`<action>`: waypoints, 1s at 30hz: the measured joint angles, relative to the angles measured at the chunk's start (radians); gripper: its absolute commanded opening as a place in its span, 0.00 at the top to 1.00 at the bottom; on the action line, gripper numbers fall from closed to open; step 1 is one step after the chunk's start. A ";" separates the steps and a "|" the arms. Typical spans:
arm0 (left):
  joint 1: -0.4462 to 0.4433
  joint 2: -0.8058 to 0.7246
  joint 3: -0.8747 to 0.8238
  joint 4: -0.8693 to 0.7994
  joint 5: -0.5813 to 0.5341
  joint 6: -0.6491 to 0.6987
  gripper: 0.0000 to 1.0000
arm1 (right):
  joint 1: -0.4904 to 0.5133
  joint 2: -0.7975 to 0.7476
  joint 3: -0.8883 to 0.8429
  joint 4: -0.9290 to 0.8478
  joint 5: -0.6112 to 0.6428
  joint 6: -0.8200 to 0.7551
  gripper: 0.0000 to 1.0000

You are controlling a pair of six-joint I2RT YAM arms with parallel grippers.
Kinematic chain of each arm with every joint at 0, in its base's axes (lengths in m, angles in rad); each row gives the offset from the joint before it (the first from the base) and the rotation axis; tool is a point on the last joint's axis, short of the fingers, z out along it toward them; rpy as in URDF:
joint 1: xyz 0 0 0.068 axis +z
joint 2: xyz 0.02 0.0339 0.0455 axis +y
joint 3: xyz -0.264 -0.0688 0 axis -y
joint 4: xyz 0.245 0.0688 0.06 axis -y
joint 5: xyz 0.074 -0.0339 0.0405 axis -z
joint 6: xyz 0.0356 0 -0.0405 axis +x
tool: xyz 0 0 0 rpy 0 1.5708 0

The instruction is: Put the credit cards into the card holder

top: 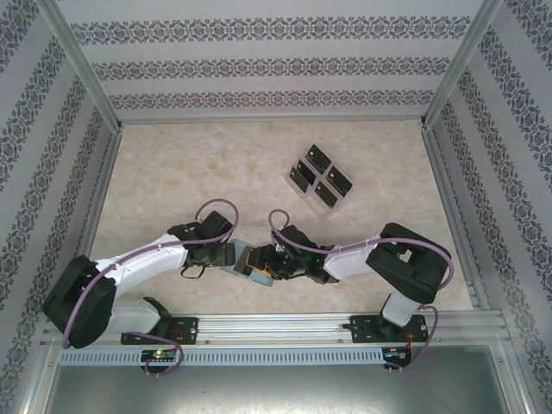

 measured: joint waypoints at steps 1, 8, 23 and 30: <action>0.000 -0.007 0.000 -0.002 0.000 0.000 0.08 | -0.011 -0.002 0.006 -0.019 -0.005 -0.014 0.48; 0.000 -0.041 0.000 -0.006 0.000 0.000 0.08 | -0.116 -0.003 0.089 -0.206 -0.035 -0.137 0.47; 0.007 0.029 0.081 0.002 0.034 0.002 0.05 | -0.272 -0.079 0.217 -0.618 -0.044 -0.402 0.47; 0.025 0.182 0.233 0.012 0.061 0.045 0.03 | -0.257 -0.311 0.156 -0.671 0.037 -0.386 0.48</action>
